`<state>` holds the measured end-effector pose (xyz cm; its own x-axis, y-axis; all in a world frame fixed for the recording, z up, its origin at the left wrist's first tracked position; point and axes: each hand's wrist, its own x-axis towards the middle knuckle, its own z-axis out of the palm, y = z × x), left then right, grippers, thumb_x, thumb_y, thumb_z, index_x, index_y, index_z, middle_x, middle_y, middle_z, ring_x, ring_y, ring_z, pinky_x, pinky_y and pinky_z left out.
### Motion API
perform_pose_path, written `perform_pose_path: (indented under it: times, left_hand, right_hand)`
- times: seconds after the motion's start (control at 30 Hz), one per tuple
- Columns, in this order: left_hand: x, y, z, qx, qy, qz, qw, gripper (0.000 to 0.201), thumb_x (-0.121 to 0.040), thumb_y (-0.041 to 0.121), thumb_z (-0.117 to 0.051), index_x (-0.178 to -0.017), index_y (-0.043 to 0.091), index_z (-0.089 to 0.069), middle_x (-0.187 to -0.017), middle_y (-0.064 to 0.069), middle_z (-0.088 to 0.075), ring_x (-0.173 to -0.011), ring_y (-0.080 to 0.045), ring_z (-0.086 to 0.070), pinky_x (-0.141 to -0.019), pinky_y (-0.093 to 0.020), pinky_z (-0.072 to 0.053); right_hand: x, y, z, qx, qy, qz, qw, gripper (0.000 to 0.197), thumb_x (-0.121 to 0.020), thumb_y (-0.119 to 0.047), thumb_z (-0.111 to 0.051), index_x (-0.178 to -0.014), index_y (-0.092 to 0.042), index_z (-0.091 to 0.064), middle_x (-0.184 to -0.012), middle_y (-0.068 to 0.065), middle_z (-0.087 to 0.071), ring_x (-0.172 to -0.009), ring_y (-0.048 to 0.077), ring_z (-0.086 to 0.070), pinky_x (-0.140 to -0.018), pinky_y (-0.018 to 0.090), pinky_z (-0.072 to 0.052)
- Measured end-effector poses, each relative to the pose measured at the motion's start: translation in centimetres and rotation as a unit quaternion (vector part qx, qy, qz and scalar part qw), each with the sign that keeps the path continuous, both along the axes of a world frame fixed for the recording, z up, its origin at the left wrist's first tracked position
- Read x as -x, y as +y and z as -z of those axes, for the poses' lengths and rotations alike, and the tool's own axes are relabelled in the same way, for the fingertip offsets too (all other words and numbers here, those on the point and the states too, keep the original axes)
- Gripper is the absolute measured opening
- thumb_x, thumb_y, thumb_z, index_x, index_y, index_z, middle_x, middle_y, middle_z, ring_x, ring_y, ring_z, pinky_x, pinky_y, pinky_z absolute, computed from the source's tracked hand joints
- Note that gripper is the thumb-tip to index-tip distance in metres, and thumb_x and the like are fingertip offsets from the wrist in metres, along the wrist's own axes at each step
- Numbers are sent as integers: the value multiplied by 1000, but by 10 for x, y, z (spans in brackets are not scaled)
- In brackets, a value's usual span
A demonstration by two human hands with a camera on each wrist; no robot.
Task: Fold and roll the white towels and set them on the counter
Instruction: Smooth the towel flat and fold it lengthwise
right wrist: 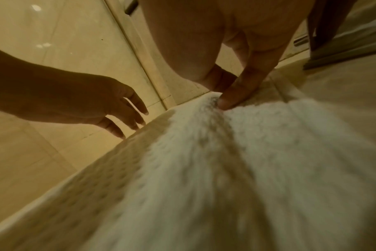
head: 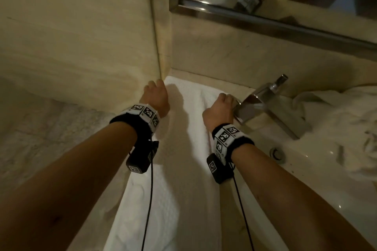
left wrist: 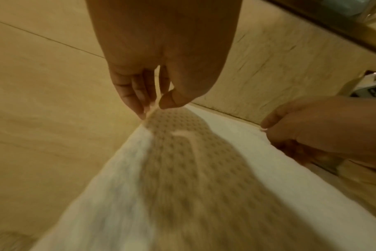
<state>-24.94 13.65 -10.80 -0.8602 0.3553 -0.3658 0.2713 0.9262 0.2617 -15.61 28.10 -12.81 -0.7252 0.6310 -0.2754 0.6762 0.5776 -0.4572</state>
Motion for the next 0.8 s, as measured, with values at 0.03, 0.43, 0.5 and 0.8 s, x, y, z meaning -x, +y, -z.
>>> perform_pose_path:
  times: [0.03,0.43,0.5,0.8]
  left_hand:
    - [10,3,0,1,23,7,1000,44,-85,3,-50,-126,-5,-34,-126,-24,-40,-114,-38,-43,-94,-42,-39]
    - [55,16,14,-4,-45,21,999,51,-85,4,-53,-133,6,-34,-127,-23,-41,-118,-41,-44,-95,-45,-41]
    - [58,20,10,30,-47,37,998,56,-87,7,-54,-138,10,-30,-130,-22,-36,-118,-42,-46,-94,-45,-43]
    - [54,30,7,114,58,162,978,39,-87,26,-51,-124,14,-52,-123,-11,-43,-119,-32,-38,-94,-43,-44]
  right_hand:
    - [5,3,0,1,7,13,1000,53,-84,-8,-54,-134,-1,-36,-137,18,-35,-120,35,-45,-92,38,-44]
    - [40,22,5,-65,-103,15,992,37,-97,-6,-44,-132,1,-37,-133,21,-47,-117,35,-54,-97,42,-45]
    - [40,28,7,-39,-71,51,995,36,-98,-9,-39,-134,-1,-38,-128,23,-53,-115,36,-56,-96,45,-48]
    - [38,28,0,65,69,175,980,35,-97,-8,-41,-131,1,-38,-125,23,-56,-114,35,-56,-92,34,-45]
